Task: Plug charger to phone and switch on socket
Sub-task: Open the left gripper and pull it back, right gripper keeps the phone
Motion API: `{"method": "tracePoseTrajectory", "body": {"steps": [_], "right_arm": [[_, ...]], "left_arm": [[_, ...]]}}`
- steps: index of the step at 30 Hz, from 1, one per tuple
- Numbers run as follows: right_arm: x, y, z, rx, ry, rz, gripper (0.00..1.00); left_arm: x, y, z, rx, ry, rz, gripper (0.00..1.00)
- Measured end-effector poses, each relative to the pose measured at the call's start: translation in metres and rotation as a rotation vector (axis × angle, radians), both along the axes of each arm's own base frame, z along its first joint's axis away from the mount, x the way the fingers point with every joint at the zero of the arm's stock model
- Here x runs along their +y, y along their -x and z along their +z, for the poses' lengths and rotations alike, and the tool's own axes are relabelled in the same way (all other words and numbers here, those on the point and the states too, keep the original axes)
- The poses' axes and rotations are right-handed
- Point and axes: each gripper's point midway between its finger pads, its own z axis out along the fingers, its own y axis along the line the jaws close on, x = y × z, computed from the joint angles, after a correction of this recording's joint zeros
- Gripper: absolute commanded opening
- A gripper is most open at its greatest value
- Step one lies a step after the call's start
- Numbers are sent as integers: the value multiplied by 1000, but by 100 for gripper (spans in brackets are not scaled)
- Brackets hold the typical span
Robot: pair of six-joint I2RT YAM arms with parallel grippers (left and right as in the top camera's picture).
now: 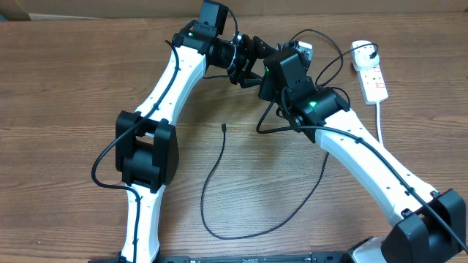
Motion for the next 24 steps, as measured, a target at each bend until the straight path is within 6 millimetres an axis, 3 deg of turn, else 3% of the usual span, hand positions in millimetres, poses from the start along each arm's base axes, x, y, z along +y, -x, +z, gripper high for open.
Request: {"method": "tracePoseTrajectory", "body": {"steps": [12, 16, 24], "right_arm": [[-1, 0, 0, -1, 2, -5, 5], [-2, 0, 0, 0, 7, -5, 4], [-1, 1, -1, 6, 4, 1, 4]], "left_arm": [[-4, -2, 5, -34, 21, -14, 84], [-4, -2, 5, -37, 22, -15, 100], [-2, -7, 2, -51, 3, 2, 99]]}}
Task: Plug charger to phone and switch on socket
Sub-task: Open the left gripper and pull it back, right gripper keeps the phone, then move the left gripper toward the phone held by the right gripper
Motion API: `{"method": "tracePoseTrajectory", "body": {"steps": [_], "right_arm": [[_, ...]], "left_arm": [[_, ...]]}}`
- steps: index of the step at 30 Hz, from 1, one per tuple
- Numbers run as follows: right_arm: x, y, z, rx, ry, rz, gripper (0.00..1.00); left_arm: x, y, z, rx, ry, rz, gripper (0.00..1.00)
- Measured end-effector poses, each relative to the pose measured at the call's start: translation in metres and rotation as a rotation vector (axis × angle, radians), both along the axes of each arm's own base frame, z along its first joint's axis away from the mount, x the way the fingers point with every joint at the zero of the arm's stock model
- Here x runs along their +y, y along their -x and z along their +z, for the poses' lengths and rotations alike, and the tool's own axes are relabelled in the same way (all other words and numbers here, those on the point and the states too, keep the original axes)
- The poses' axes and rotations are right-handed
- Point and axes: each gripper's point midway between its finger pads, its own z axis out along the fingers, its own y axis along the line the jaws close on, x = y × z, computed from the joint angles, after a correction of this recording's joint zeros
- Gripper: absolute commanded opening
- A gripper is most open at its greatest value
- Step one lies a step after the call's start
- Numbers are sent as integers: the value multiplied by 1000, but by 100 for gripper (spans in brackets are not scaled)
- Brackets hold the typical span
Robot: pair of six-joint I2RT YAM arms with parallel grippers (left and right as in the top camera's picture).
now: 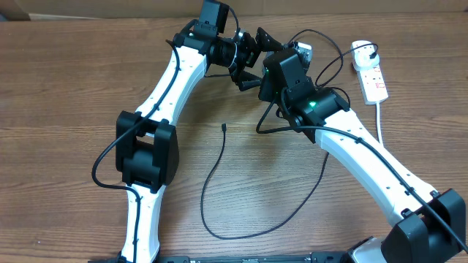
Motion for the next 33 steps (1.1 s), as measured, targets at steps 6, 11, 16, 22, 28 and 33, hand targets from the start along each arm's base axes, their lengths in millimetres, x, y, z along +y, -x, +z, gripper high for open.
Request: {"method": "tracePoseTrajectory", "body": {"steps": [6, 11, 16, 22, 28, 33], "right_arm": [[-11, 4, 12, -22, 16, -27, 4], [-33, 5, 32, -53, 2, -74, 4], [-52, 2, 39, -36, -96, -106, 4], [-67, -4, 39, 19, -255, -100, 4], [-71, -9, 49, 44, -446, -32, 4], [-65, -8, 62, 58, -583, 35, 4]], "left_arm": [[14, -17, 4, -55, 6, 34, 100], [49, -38, 4, -122, -2, 76, 100], [78, -50, 7, -231, -22, 74, 100], [90, -37, 59, -443, -92, 40, 100], [124, 12, 157, -675, -278, 96, 100], [160, 60, 195, -741, -464, 152, 100]]}}
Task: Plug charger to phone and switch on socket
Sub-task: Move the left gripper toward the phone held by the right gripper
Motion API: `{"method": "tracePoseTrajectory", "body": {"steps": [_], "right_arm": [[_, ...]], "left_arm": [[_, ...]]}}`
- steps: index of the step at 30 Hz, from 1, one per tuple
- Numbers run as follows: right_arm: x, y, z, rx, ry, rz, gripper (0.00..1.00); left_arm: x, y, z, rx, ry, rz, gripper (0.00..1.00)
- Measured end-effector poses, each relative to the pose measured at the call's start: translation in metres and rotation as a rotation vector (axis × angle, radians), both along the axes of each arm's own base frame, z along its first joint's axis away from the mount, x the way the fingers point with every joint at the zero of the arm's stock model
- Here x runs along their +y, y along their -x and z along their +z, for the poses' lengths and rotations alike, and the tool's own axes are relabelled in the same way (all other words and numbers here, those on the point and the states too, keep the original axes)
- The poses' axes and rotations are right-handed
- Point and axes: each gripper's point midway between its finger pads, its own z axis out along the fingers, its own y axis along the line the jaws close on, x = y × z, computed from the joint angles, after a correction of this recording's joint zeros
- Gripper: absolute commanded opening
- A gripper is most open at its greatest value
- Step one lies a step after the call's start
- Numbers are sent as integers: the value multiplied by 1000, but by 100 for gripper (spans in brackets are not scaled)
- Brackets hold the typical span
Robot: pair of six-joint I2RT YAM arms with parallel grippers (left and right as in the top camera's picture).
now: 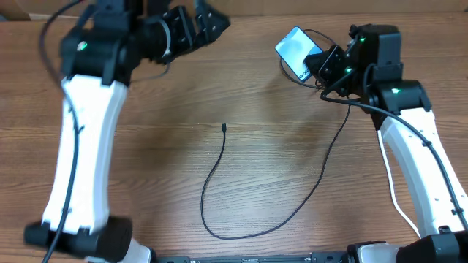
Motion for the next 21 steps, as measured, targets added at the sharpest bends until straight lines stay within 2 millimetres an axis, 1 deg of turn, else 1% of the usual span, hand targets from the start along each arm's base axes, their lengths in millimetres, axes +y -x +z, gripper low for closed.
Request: {"method": "tracePoseTrajectory", "body": {"steps": [2, 4, 7, 9, 11, 13, 15, 17, 18, 19, 21], "right_arm": [[6, 2, 4, 0, -39, 33, 4], [14, 6, 8, 2, -76, 72, 4], [23, 11, 13, 0, -124, 122, 4], [26, 11, 17, -4, -145, 135, 4], [31, 11, 24, -18, -180, 155, 4], [34, 11, 28, -23, -205, 164, 4], [36, 11, 32, -23, -228, 169, 4], [38, 11, 34, -18, -246, 169, 4], [39, 12, 35, -8, -261, 165, 4], [39, 12, 35, -2, -271, 160, 4], [39, 12, 36, 13, -291, 147, 4]], "left_arm": [[14, 12, -1, 15, -65, 49, 100], [28, 20, -12, 60, -130, 99, 100], [49, 31, -33, 149, -230, 176, 100], [57, 35, -40, 184, -265, 211, 100], [59, 33, -40, 186, -271, 245, 100], [51, 28, -38, 163, -256, 240, 100], [36, 23, -35, 135, -224, 219, 100], [13, 17, -37, 120, -177, 189, 100], [-6, 15, -45, 130, -138, 173, 100], [-13, 14, -51, 145, -118, 173, 100], [-33, 0, -59, 128, -37, 180, 100]]}}
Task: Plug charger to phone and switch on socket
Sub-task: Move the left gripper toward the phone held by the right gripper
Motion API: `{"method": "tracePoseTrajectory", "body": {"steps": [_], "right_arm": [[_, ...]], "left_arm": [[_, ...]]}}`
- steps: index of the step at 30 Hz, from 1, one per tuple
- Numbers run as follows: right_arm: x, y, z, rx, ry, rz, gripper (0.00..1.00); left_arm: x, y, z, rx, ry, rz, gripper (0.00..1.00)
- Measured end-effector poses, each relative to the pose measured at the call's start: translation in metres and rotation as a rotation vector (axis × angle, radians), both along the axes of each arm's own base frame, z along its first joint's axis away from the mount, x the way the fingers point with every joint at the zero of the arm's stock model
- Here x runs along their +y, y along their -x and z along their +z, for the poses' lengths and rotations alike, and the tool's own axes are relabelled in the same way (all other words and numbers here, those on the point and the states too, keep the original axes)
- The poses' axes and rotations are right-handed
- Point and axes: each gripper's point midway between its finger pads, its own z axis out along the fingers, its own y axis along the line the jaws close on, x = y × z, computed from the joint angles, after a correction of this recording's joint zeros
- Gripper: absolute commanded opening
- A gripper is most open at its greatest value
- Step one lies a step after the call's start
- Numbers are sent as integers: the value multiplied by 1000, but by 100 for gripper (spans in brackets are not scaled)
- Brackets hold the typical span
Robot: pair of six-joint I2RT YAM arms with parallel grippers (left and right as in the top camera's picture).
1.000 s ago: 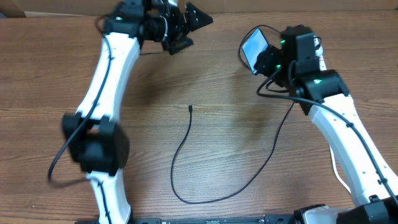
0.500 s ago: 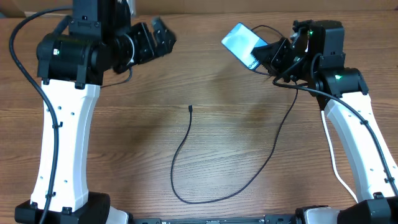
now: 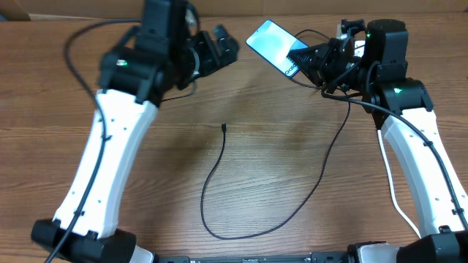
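Note:
My right gripper (image 3: 301, 60) is shut on the lower end of the phone (image 3: 270, 42), holding it tilted above the back of the table with its bright screen up. Just left of the phone is my left gripper (image 3: 228, 48), open and holding nothing. The black charger cable (image 3: 219, 172) lies loose on the wood. Its plug tip (image 3: 224, 128) is at mid-table, well below both grippers. From there the cable loops toward the front edge and runs up to the right arm. The socket strip is hidden behind the right arm.
The wooden table (image 3: 66, 153) carries both white arms, the left arm (image 3: 102, 168) on the left side and the right arm (image 3: 424, 175) on the right. A thin white lead (image 3: 395, 201) runs along the right arm toward the front.
The left arm has swung right, so its gripper is now close to the phone instead of at the back left. The right gripper has shifted the phone left and tilted it more toward the camera.
At first both grippers were bunched together at the back centre, with the white socket strip visible at the back right. Then the arms stood apart, the right one holding the phone and the left one empty. Now the left gripper is beside the held phone; the cable has not moved.

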Motion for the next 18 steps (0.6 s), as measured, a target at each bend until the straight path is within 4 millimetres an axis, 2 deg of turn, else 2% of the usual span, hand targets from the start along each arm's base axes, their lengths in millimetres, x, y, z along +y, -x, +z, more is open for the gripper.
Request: {"method": "tracePoseTrajectory", "body": {"steps": [5, 10, 16, 18], "right_arm": [[1, -2, 3, 33, -42, -25, 4], [1, -7, 11, 38, -92, -52, 4], [3, -9, 10, 83, -151, -83, 4], [5, -8, 8, 106, -164, -88, 4]], "left_arm": [[-24, -23, -14, -33, 150, -1, 100], [-36, -29, -29, 1, 269, 28, 100], [-46, -34, -29, 51, 413, 77, 97], [-48, -37, -23, 61, 469, 101, 95]]}}
